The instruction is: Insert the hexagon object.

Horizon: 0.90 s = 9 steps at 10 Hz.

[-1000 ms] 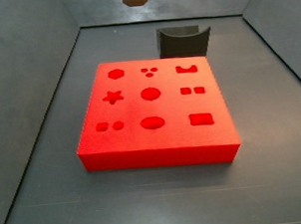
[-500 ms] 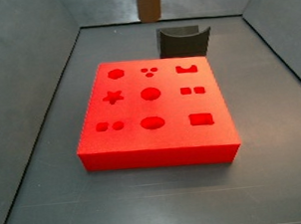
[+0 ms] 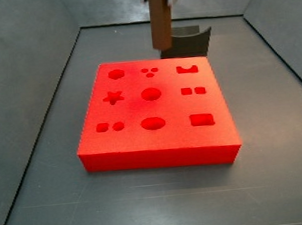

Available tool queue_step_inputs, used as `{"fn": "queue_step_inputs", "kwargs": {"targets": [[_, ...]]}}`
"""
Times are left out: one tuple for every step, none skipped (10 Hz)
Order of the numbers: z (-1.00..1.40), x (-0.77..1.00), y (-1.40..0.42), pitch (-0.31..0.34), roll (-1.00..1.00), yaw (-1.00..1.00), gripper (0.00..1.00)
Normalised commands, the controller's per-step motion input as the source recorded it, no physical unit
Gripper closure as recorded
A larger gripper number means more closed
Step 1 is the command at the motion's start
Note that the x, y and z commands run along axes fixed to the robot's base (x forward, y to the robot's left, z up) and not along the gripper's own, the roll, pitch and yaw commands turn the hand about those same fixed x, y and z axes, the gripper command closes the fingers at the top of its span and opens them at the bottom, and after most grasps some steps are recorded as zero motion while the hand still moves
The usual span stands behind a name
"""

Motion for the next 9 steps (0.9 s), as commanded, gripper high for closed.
{"fn": "queue_step_inputs", "kwargs": {"targets": [[-0.58,-0.65,0.62,-0.106,0.0,-0.33,1.0],[-0.53,-0.65,0.48,-0.169,-0.07,-0.33,1.0],[-0.46,-0.5,0.24,-0.294,-0.2,-0.43,1.0],[-0.24,-0.51,0.13,-0.316,-0.24,-0.44,1.0],[0.0,-0.6,0.04,-0.323,-0.24,-0.3,1.0],[0.02,-0.42,0.12,-0.206,-0.19,-0.21,1.0],[0.24,-0.59,0.13,-0.183,-0.17,-0.21,1.0],[0.13,-0.26,0.06,-0.09,-0.06,-0.04,1.0],[-0.01,-0.43,0.06,-0.076,0.02,-0.08,1.0]]}}
